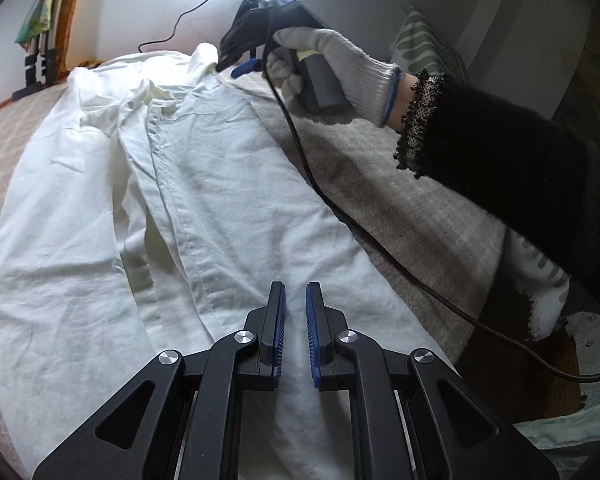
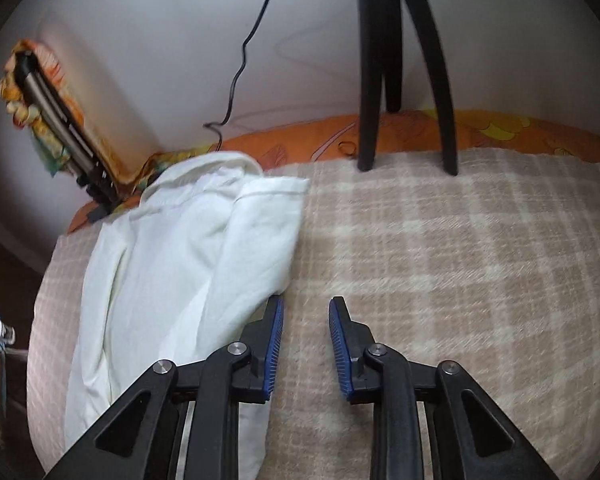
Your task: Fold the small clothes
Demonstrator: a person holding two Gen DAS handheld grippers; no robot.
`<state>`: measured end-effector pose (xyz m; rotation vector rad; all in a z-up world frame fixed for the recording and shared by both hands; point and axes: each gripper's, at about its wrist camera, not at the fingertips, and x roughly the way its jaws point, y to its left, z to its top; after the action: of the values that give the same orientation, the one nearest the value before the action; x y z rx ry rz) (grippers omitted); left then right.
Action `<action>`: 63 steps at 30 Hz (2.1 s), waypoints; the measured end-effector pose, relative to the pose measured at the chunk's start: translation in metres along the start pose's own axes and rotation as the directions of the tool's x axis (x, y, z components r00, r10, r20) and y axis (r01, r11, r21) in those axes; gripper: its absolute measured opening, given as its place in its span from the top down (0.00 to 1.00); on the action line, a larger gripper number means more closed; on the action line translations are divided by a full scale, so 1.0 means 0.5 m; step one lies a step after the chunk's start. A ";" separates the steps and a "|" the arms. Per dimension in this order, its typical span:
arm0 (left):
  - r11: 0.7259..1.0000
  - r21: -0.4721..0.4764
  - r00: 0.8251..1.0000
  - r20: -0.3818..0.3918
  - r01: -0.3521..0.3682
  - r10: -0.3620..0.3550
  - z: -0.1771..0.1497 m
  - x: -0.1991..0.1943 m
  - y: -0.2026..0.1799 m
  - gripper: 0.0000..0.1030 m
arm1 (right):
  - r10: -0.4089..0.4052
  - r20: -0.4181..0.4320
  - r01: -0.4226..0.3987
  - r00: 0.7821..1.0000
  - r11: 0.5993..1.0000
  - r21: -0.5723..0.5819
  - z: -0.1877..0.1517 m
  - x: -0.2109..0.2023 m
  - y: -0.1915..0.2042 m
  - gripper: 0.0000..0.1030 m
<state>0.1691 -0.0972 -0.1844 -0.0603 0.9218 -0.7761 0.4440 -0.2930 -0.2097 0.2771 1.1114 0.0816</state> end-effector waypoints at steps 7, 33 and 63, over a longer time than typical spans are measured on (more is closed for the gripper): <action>0.999 -0.027 0.999 0.002 0.032 -0.032 0.002 0.000 0.016 0.91 | 0.201 0.092 -0.201 0.975 0.980 -0.005 0.025 -0.076 -0.003 0.76; 0.998 -0.036 0.998 0.013 0.060 -0.059 0.003 -0.005 0.028 0.91 | 0.132 -0.175 -0.156 0.976 0.979 -0.133 0.054 -0.006 0.179 1.00; 0.999 -0.022 0.999 0.018 0.045 -0.044 0.000 -0.003 0.016 0.91 | 0.007 -0.005 -0.008 1.000 0.993 -0.121 0.066 0.010 0.072 0.83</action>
<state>0.1735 -0.0904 -0.1863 -0.1069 0.9153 -0.8057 0.4783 -0.2633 -0.1909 0.1727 1.1054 0.1556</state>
